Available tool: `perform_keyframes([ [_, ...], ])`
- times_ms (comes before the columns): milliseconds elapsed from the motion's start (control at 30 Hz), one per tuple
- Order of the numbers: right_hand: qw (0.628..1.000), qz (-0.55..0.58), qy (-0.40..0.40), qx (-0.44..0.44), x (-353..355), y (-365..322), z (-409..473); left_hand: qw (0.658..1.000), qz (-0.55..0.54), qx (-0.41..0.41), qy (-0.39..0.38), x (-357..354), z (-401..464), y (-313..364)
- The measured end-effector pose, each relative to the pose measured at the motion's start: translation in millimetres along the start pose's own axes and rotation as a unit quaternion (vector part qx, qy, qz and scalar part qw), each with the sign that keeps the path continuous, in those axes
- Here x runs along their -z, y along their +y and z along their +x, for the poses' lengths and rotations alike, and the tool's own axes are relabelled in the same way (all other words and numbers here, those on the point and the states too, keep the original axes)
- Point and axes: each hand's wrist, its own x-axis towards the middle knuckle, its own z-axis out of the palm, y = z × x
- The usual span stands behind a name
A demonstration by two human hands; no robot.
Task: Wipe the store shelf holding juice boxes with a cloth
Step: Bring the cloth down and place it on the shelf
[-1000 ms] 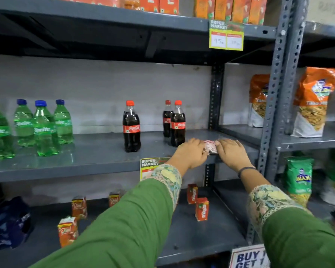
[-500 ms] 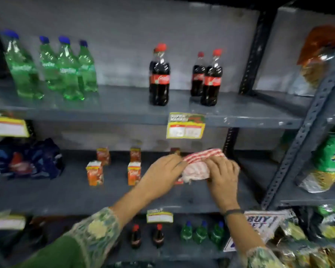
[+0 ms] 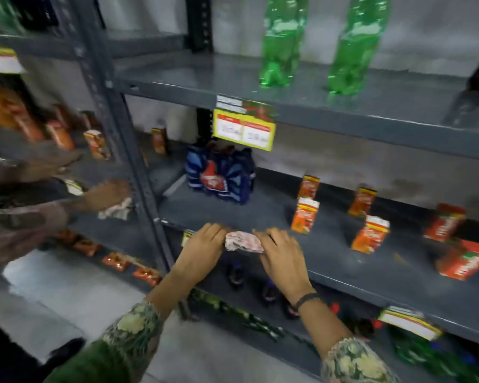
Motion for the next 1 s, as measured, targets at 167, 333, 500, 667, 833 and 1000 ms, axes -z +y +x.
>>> perform_keyframes([
  [167, 0.999, 0.005, -0.031, -0.002, -47.8, -46.9, 70.9, 0.999, 0.004, 0.027, -0.046, -15.4, 5.6, -92.7],
  [333, 0.996, -0.021, -0.053, -0.062, -77.1, -45.2, 145.0, 0.979, -0.113, 0.135, -0.105, -35.7, 57.9, -146.1],
  [500, 0.978, -0.021, -0.165, -0.128, -121.7, -42.1, 165.2, 0.925, -0.145, 0.241, -0.254, -67.4, 69.3, -183.8],
  [667, 0.975, 0.019, -0.221, -0.015, -139.5, -55.2, 138.1, 0.893, -0.238, 0.326, -0.202, -76.2, 68.0, -187.6],
  [833, 0.987, 0.025, -0.135, -0.083, -127.9, -35.8, 96.1, 0.888, -0.261, 0.323, -0.199, -75.8, 76.1, -190.8],
  [1000, 0.974, 0.03, -0.182, -0.131, -133.3, -47.8, 145.6, 0.873, -0.272, 0.345, -0.212, -75.6, 76.8, -192.5],
])
